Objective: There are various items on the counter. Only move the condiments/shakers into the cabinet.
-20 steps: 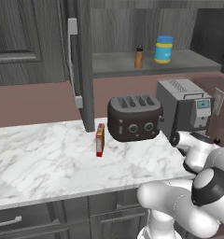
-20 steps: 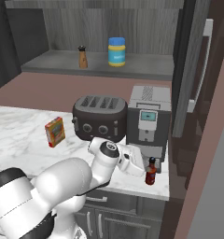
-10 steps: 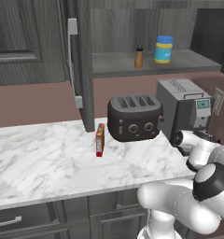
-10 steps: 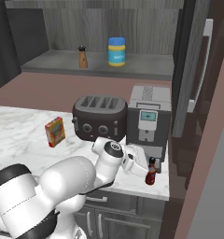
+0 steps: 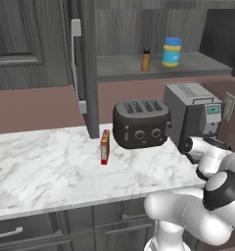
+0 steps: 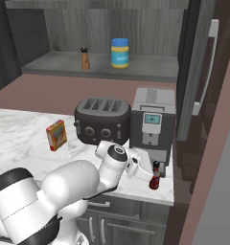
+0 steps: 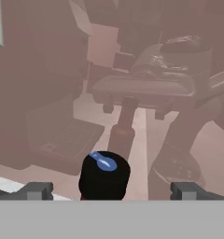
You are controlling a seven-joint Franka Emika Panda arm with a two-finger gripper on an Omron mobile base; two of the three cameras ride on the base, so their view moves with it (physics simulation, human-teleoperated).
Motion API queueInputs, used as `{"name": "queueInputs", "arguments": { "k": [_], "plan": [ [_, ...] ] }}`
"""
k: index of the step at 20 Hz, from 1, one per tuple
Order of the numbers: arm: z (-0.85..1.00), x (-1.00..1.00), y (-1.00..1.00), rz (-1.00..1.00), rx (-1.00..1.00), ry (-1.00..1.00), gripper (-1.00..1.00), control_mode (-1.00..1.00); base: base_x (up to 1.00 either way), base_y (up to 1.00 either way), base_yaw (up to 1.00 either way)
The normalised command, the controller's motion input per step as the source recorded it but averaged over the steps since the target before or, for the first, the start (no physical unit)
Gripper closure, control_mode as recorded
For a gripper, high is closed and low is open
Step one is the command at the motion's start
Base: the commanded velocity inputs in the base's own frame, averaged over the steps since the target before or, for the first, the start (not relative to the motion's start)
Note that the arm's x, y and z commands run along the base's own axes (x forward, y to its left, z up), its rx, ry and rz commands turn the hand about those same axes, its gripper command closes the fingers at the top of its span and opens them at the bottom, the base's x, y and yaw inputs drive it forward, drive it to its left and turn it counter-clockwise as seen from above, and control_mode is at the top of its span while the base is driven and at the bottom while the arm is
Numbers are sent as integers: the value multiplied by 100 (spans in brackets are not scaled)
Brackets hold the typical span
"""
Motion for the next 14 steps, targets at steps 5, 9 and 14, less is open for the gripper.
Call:
{"name": "queueInputs", "arguments": {
  "k": [5, 9, 14],
  "plan": [
    [0, 1, 0, 0, 0, 0, -100, -100, 0, 0, 0],
    [0, 4, -1, 0, 0, 0, -100, -100, 0, 0, 0],
    [0, 2, 0, 0, 0, 0, -100, -100, 0, 0, 0]
  ]
}}
